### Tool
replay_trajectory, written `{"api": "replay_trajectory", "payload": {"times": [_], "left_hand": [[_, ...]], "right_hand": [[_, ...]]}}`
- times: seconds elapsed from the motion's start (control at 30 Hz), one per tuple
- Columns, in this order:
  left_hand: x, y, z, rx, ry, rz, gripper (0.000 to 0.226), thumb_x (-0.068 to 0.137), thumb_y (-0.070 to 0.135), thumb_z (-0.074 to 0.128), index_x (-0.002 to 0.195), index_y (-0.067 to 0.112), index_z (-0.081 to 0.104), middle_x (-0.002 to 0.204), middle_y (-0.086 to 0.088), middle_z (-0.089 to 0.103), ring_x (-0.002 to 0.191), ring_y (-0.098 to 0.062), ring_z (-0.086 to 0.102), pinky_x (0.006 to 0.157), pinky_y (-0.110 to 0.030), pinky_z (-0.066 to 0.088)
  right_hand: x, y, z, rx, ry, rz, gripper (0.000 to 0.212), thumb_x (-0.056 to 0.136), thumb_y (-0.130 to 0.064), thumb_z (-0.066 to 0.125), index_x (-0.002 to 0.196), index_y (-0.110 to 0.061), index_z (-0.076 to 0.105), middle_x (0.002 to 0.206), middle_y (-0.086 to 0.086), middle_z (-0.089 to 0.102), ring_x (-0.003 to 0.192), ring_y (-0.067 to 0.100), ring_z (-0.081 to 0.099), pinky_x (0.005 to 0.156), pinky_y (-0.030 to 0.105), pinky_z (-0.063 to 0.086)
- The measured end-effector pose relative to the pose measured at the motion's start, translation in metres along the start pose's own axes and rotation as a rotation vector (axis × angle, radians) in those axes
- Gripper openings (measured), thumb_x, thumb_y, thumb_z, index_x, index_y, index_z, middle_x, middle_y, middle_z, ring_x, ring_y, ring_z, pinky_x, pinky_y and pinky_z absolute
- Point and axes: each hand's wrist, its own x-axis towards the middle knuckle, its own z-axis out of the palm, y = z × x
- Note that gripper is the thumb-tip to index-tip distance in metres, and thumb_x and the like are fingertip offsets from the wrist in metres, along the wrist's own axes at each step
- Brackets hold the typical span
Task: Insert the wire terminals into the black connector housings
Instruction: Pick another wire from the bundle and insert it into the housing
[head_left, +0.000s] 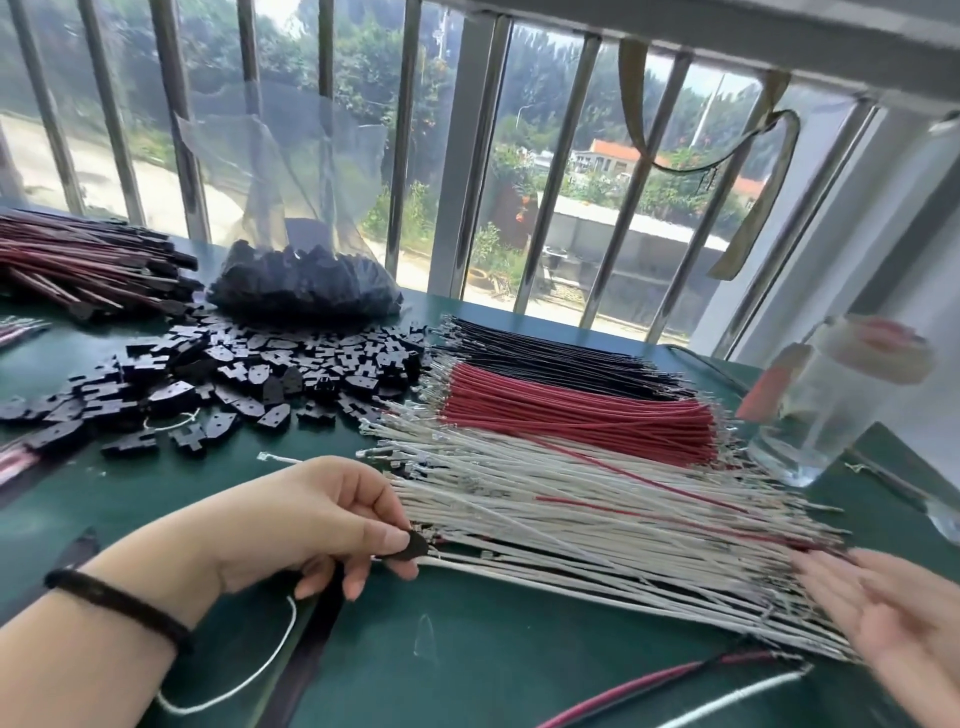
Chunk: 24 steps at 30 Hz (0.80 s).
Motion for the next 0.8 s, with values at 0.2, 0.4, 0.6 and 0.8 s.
{"api": "replay_trajectory", "payload": {"times": [0.2, 0.4, 0.6, 0.8], "left_hand": [[0.004, -0.003, -0.002, 0.011, -0.001, -0.003, 0.011, 0.086, 0.002, 0.063, 0.093, -0.001, 0.055, 0.088, -0.017, 0.074, 0.045, -0.012, 0.056, 0.028, -0.017, 0.035], [0.002, -0.005, -0.001, 0.002, 0.005, 0.027, 0.025, 0.076, 0.009, 0.070, 0.093, -0.001, 0.055, 0.088, -0.019, 0.073, 0.044, -0.014, 0.056, 0.029, -0.016, 0.036], [0.000, -0.002, 0.003, 0.003, 0.046, 0.077, 0.024, 0.075, 0.007, 0.075, 0.089, -0.001, 0.058, 0.062, -0.010, 0.070, 0.037, -0.011, 0.052, 0.028, -0.015, 0.034], [-0.003, 0.003, 0.003, -0.059, 0.095, 0.156, 0.033, 0.050, 0.031, 0.088, 0.074, 0.014, 0.072, 0.052, -0.008, 0.058, 0.038, -0.009, 0.047, 0.033, -0.017, 0.036]], "right_hand": [[-0.028, 0.006, 0.053, -0.915, 0.107, -0.405, 0.045, 0.096, -0.042, 0.047, 0.128, -0.012, 0.056, 0.134, 0.020, 0.051, 0.129, 0.030, 0.045, 0.108, 0.032, 0.034], [0.020, 0.068, 0.162, -1.769, -0.343, -0.677, 0.012, 0.076, -0.024, 0.077, 0.086, -0.030, 0.075, 0.081, -0.019, 0.068, 0.078, 0.004, 0.061, 0.073, 0.023, 0.048], [0.043, 0.086, 0.162, -1.739, -0.356, -0.455, 0.006, 0.075, -0.034, 0.075, 0.074, -0.030, 0.071, 0.067, -0.023, 0.060, 0.072, -0.001, 0.054, 0.067, 0.014, 0.042], [0.035, 0.082, 0.164, -1.600, -0.262, -0.579, 0.010, 0.085, -0.027, 0.065, 0.087, -0.024, 0.074, 0.076, -0.020, 0.067, 0.076, -0.002, 0.061, 0.068, 0.019, 0.051]]}}
